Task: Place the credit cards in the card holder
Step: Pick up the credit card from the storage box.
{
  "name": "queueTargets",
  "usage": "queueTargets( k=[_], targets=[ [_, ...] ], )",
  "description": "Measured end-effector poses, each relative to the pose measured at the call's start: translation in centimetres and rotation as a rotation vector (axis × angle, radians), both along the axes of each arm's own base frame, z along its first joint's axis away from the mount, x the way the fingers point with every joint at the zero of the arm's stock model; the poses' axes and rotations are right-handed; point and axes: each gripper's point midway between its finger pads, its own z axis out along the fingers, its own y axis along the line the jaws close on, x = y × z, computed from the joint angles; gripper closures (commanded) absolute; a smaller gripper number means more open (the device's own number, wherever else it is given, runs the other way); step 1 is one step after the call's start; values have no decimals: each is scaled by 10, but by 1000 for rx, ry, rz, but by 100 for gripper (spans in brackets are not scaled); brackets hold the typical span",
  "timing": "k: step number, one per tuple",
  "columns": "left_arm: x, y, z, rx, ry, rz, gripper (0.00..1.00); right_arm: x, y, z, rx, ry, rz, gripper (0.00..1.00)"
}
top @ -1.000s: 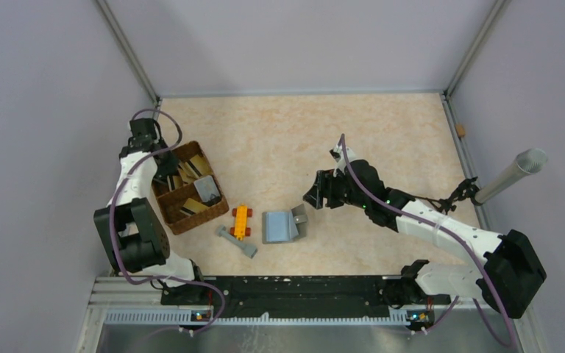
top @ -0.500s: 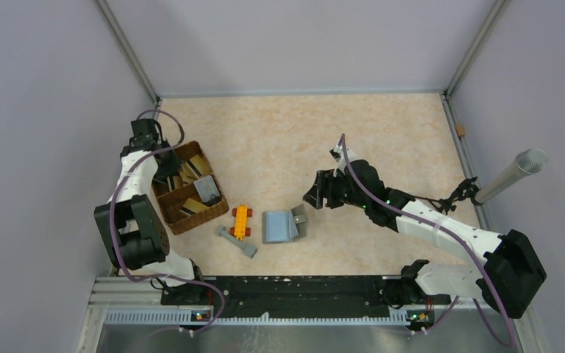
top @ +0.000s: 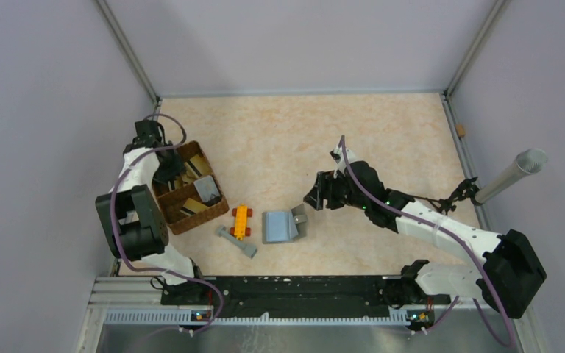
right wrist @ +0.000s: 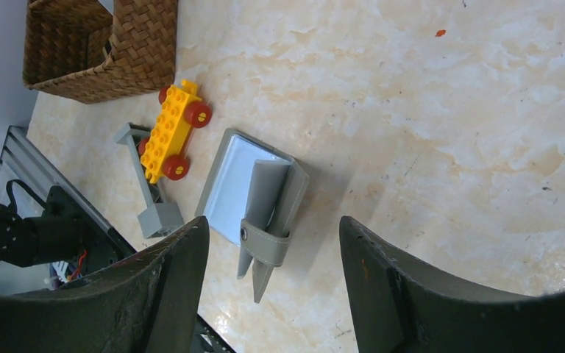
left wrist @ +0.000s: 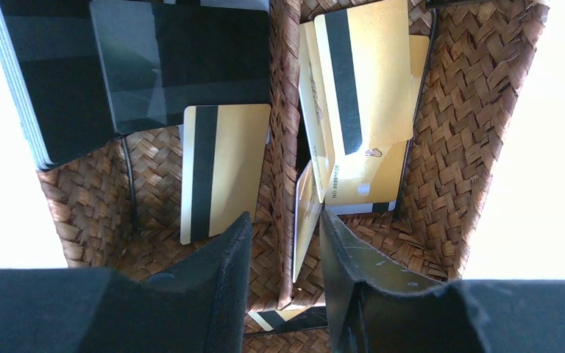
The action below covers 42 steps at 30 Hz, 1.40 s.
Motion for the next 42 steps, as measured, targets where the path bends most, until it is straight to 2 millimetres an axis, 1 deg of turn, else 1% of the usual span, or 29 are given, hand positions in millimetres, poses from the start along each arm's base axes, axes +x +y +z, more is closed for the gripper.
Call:
queueTargets(
  k=[2, 6, 13, 15, 21, 28, 36, 42],
  targets=[
    [0, -2, -4, -12, 9, -5, 59, 0, 0, 0, 0, 0, 0, 35],
    [-1, -2, -11, -21, 36, -6, 67, -2, -2, -1, 0, 0, -2, 35],
    [-2, 0, -10, -7, 41, 2, 70, -2, -4, 0, 5, -2, -5, 35],
    [-2, 1, -9, -3, 39, 3, 72, -2, -4, 1, 7, -5, -7, 35],
    [-1, 2, 0, 10, 13, 6, 83, -2, -4, 1, 8, -5, -8, 35],
    [0, 1, 10, 15, -16, 3, 100, -2, -4, 1, 10, -3, -9, 35],
    [0, 0, 21, 24, -48, 3, 100, -2, -4, 2, 12, -1, -11, 35],
    [-2, 0, 36, 34, -89, 2, 100, -2, -4, 1, 12, -1, -11, 35]
  ],
)
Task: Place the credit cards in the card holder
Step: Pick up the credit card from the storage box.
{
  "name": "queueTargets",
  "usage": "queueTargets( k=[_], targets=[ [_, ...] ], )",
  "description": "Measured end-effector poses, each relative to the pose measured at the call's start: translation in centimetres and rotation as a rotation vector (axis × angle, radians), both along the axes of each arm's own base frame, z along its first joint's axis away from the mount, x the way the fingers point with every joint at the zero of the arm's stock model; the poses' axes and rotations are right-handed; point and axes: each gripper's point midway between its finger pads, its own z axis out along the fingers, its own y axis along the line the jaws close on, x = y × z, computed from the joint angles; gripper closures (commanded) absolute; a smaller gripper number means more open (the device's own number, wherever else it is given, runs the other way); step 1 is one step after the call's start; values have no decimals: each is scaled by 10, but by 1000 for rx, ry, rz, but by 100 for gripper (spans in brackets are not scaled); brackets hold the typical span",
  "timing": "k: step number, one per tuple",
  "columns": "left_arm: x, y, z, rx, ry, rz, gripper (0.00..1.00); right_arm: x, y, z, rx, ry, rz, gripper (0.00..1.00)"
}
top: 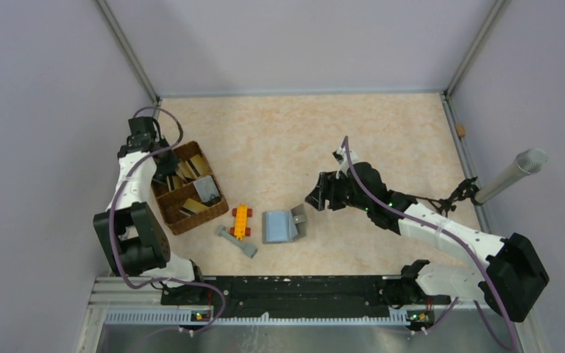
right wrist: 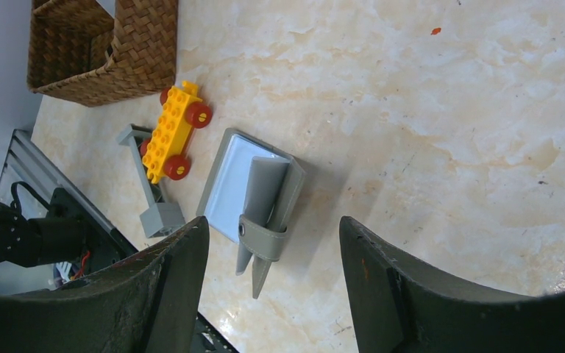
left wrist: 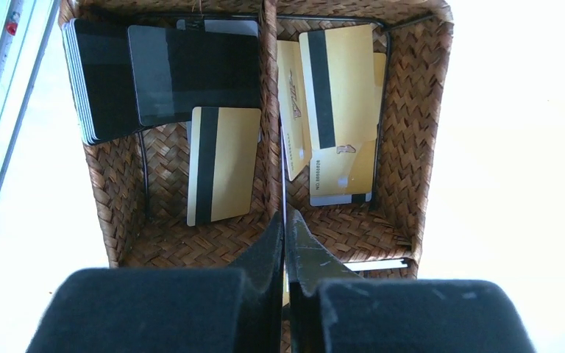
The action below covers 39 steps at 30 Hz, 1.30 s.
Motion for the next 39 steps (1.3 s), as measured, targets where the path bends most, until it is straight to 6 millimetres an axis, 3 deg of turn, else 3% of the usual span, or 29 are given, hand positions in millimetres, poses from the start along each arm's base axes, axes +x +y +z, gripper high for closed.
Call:
queueTargets(
  k=[12, 21, 31, 39],
  targets=[
    [-7, -2, 35, 31, -99, 1, 100, 0, 0, 0, 0, 0, 0, 35],
    [-12, -6, 43, 24, -127, -10, 100, 0, 0, 0, -1, -1, 1, 35],
    [-24, -20, 104, 26, -323, -30, 100, 7, 0, 12, 1, -32, 4, 35],
    [-30, -47, 130, -66, -424, -110, 100, 10, -1, 20, 3, -43, 40, 34]
  ],
)
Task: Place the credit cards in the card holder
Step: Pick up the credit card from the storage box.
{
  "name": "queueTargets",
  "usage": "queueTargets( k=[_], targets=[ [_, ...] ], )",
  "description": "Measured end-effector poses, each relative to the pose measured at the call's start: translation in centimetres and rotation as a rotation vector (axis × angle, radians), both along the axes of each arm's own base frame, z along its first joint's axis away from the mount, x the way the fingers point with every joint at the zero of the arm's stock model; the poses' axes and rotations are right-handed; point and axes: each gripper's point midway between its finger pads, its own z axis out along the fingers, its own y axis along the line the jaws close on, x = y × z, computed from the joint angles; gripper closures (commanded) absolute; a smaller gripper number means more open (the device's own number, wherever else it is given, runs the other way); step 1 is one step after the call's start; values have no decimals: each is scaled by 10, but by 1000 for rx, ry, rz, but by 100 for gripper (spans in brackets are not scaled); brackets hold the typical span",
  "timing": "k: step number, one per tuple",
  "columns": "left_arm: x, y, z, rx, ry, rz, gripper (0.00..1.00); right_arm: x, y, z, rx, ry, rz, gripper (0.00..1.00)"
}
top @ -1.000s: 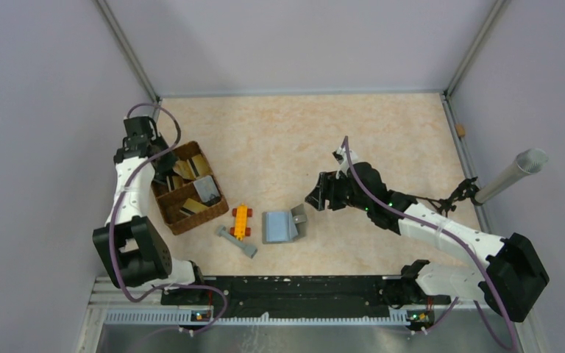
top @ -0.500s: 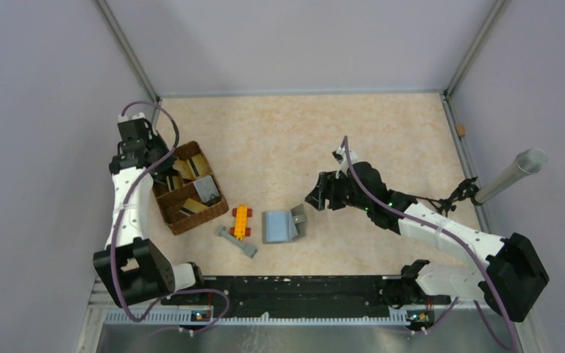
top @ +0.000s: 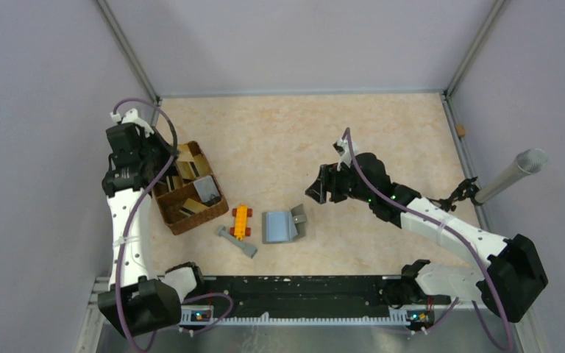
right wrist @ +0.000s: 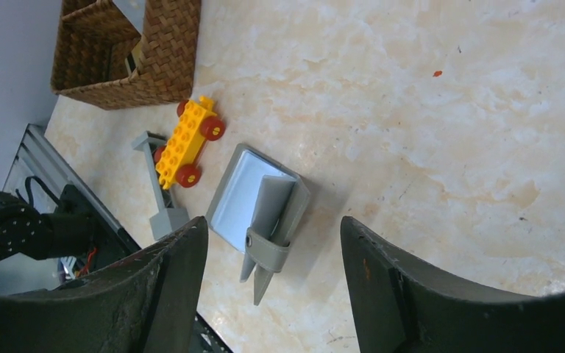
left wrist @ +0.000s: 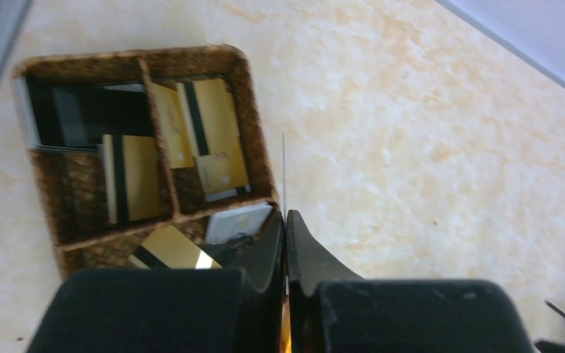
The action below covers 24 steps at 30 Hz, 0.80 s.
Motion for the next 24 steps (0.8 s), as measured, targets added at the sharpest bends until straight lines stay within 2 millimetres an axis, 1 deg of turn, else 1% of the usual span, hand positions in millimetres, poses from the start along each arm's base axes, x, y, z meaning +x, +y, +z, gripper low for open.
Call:
queueTargets(
  k=[3, 7, 9, 12, 15, 19, 24],
  targets=[
    [-4, -17, 0, -61, -14, -70, 100, 3, 2, 12, 10, -27, 36, 33],
    [-11, -43, -7, -143, -8, -178, 100, 3, 10, 40, 41, -87, 123, 32],
    [-14, -57, -13, -170, 6, -232, 100, 0, 16, 55, 63, -122, 184, 32],
    [-22, -86, -19, -202, 26, -341, 100, -10, 26, 71, 96, -157, 289, 31],
    [-35, -126, -23, -232, 47, -490, 100, -21, 34, 80, 126, -166, 380, 29],
    [-57, -175, -19, -280, 47, -701, 100, -37, 41, 85, 157, -157, 491, 26],
    [-83, -213, -11, -371, 18, -919, 100, -45, 44, 90, 159, -151, 564, 25]
  ],
)
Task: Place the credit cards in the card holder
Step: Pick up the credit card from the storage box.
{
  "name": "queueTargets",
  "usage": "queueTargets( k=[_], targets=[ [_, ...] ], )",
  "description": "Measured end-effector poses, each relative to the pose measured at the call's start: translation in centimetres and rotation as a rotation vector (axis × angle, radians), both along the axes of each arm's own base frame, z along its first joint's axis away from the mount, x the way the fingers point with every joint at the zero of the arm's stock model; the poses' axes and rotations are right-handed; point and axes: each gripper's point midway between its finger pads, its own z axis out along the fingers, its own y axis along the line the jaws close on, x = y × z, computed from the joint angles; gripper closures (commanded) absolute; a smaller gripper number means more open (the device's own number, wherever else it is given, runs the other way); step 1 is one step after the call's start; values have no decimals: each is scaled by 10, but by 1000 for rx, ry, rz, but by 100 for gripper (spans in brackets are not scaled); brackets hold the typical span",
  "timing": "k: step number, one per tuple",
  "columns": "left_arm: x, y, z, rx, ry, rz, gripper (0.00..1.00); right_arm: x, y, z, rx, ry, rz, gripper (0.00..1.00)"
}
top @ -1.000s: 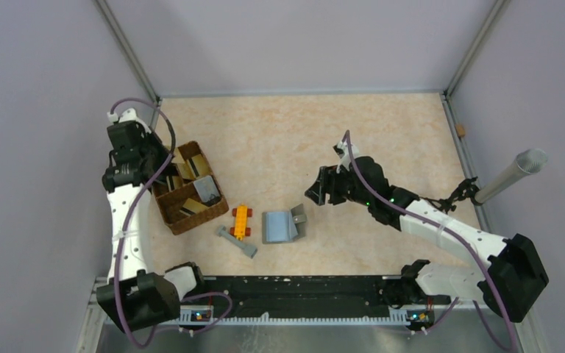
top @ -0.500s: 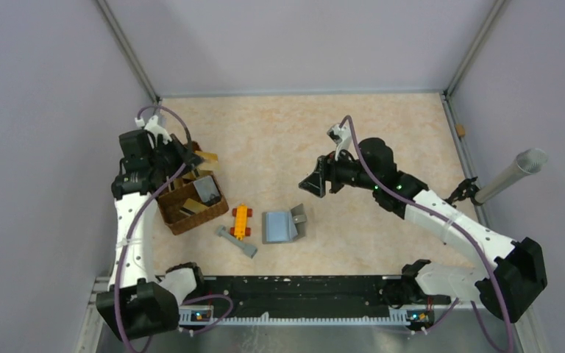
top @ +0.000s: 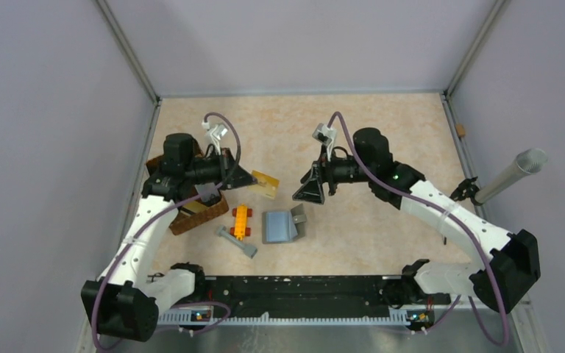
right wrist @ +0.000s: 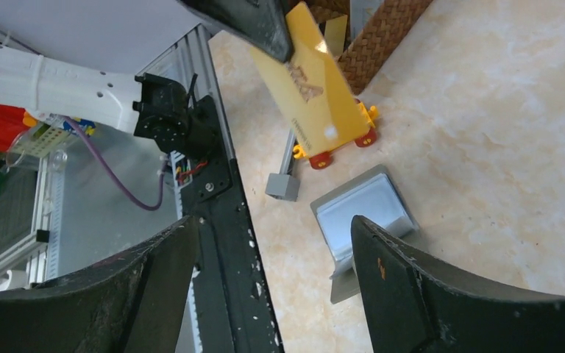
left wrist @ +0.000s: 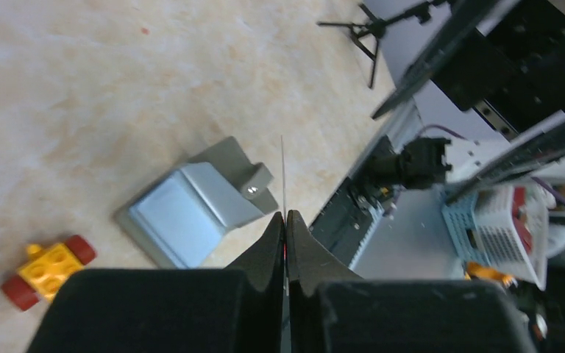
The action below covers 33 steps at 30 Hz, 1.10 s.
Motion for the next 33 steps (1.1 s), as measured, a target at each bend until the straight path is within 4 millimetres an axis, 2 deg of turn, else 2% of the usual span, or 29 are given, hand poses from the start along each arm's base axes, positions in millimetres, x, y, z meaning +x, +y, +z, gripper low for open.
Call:
queueTargets(
  k=[7, 12, 14, 18, 21, 22, 23, 25, 27, 30, 33],
  targets=[
    [-45, -37, 7, -97, 9, -259, 100, -5, 6, -13, -39, 50, 78, 25],
    [-67, -52, 13, -129, -8, -374, 100, -14, 14, -23, -44, 98, 144, 31],
    [-74, -57, 14, -136, -11, -410, 100, -22, 19, -25, -39, 113, 179, 41],
    [-81, -62, 15, -140, -15, -446, 100, -39, 32, -26, -29, 131, 249, 70],
    [-81, -63, 15, -137, -22, -448, 100, -42, 37, -27, -30, 139, 263, 100],
    [-80, -63, 14, -133, -27, -443, 99, -43, 38, -28, -30, 143, 263, 100],
    [-77, -63, 13, -125, -31, -433, 88, -43, 38, -27, -29, 147, 260, 100],
    [-72, -63, 9, -111, -36, -413, 53, -40, 39, -28, -36, 147, 237, 100],
    [-65, -63, 4, -89, -41, -381, 32, -32, 39, -33, -54, 151, 183, 100],
    [-54, -59, -7, -36, -26, -309, 16, -19, 36, -42, -81, 161, 79, 100],
    [-36, -50, -25, 42, -15, -180, 12, -11, 27, -66, -119, 231, -53, 100]
  ],
)
